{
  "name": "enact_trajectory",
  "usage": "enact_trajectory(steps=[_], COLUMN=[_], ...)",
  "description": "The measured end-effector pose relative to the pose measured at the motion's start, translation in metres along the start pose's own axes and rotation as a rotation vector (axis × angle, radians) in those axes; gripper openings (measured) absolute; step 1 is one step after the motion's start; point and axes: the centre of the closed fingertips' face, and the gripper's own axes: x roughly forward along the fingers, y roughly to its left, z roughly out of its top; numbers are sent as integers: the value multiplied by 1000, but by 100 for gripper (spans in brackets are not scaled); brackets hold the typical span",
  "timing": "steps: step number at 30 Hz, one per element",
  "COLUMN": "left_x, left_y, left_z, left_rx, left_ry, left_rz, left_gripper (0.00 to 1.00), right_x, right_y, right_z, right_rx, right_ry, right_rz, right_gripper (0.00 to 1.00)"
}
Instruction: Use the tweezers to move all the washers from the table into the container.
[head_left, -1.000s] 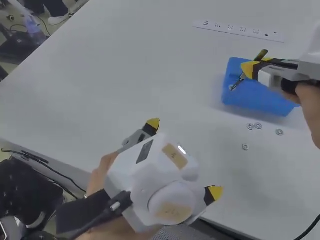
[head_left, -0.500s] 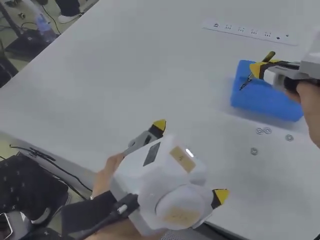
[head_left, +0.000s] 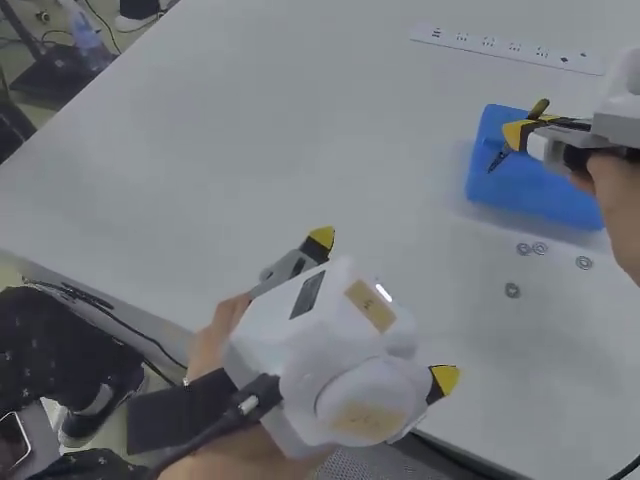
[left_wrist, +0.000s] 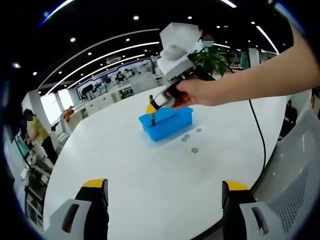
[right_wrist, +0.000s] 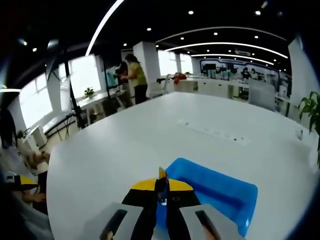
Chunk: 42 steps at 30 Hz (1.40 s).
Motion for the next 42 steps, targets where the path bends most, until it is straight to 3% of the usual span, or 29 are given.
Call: enact_trajectory(steps=[19, 22, 28, 32, 35, 36, 37, 42], left_x=[0, 0, 0, 0, 0, 0, 0, 0], left_y=[0, 0, 0, 1, 2, 2, 3, 2], left_z=[-1, -1, 0, 1, 1, 0, 0, 0], left_rx=[4, 7, 5, 12, 7, 5, 4, 3], left_ry=[4, 5, 1, -1, -2, 2, 3, 0], left_rz=[2, 1, 0, 9, 11, 13, 13, 11], left_gripper=[96, 96, 96, 96, 96, 97, 97, 97], right_x=[3, -2, -15, -33, -48, -52, -47, -64], right_y=[7, 8, 13, 19, 22, 23, 14, 17], right_z=[-9, -6, 8, 21, 27, 27, 30, 32], right_rx=[-60, -106, -68, -28, -63, -61, -58, -51], right_ry=[28, 31, -5, -50, -77, -80, -86, -111], right_rz=[-12, -27, -9, 3, -15, -14, -12, -5], right_gripper=[3, 3, 3, 3, 3, 3, 3, 3])
